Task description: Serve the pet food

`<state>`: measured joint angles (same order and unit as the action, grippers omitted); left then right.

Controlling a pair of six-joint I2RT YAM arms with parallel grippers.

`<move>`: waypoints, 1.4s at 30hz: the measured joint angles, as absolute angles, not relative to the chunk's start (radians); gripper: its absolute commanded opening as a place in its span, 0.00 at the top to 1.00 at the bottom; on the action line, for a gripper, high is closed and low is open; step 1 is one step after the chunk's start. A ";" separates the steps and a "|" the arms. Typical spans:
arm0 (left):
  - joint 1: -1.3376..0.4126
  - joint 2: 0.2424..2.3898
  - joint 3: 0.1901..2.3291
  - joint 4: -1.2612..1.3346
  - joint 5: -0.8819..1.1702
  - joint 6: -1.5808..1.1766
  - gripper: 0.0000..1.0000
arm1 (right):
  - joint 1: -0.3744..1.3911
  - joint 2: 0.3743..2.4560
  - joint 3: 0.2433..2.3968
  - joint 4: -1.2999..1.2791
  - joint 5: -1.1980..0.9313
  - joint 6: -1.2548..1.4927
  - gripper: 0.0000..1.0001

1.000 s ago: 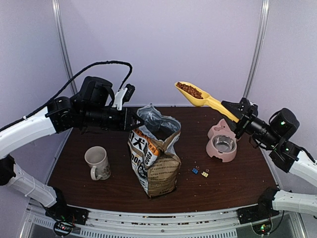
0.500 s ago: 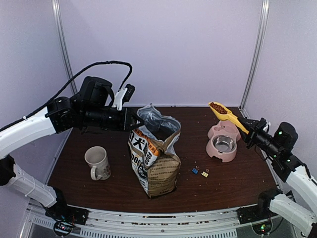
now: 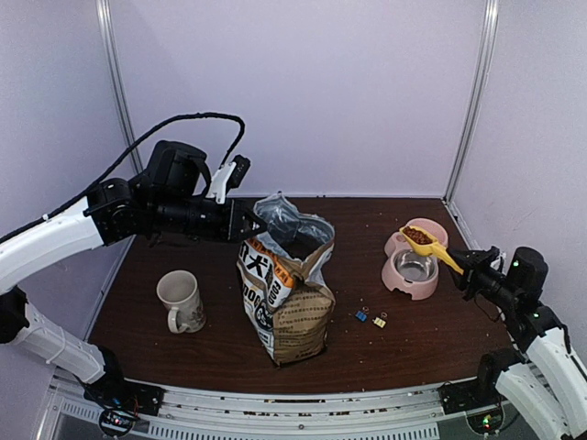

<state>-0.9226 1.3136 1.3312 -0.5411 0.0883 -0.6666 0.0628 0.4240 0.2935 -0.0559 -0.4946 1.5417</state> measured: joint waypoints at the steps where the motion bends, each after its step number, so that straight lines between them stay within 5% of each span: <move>1: -0.923 1.314 1.331 -0.541 0.090 -0.665 1.00 | 0.060 0.416 0.286 -0.069 -0.493 1.538 0.91; 21: -0.908 1.314 1.331 -0.543 0.115 -0.645 1.00 | 0.048 0.419 0.271 -0.295 -0.397 1.378 0.91; 42: -0.897 1.314 1.331 -0.546 0.133 -0.622 1.00 | 0.045 0.670 0.616 -0.628 -0.314 1.013 0.90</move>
<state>-0.8970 1.3136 1.3308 -0.5461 0.1333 -0.6220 0.0452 0.6697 0.6159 -0.6277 -0.3138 1.0126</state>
